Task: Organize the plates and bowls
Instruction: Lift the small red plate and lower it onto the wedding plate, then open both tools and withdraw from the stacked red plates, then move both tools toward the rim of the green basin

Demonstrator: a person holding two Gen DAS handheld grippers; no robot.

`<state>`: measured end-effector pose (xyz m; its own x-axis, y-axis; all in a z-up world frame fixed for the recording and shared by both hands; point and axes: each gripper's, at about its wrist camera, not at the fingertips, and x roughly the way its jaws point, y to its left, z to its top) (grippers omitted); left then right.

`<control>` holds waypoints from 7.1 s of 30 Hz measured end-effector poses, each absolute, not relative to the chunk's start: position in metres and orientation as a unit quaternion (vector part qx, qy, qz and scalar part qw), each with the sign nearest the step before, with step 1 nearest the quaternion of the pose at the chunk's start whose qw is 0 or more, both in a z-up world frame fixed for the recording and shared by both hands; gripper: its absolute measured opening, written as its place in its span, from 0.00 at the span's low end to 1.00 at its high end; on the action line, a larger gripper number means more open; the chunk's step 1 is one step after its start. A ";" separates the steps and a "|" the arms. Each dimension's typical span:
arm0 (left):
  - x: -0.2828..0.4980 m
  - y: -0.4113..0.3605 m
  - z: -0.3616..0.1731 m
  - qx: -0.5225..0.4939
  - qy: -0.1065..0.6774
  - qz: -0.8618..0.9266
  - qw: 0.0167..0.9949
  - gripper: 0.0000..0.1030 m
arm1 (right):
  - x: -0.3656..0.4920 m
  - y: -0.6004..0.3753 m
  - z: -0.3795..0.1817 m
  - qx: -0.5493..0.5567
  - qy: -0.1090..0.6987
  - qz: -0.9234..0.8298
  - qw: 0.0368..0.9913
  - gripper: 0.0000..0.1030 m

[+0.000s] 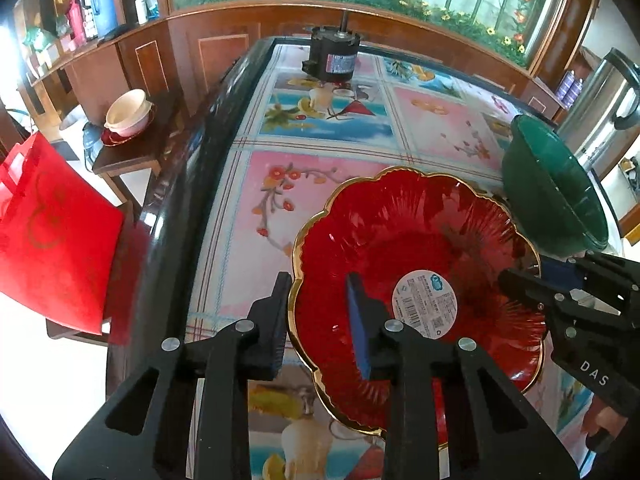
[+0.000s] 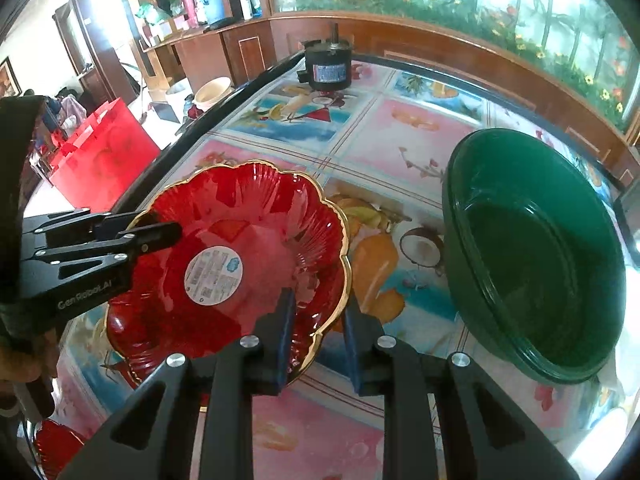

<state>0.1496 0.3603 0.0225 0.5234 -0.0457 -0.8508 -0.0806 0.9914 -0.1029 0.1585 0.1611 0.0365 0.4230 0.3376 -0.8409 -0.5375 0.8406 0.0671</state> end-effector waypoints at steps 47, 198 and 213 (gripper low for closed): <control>-0.076 0.323 0.106 -0.099 0.433 -0.039 0.895 0.22 | -0.022 0.125 0.105 -0.141 0.380 0.295 0.866 0.25; 0.188 0.171 0.089 -0.043 0.412 0.040 0.909 0.53 | 0.207 -0.027 0.093 -0.010 0.463 0.188 0.866 0.78; 0.211 0.180 0.068 -0.079 0.439 0.042 0.894 0.53 | 0.258 -0.023 0.080 0.010 0.483 0.210 0.850 0.78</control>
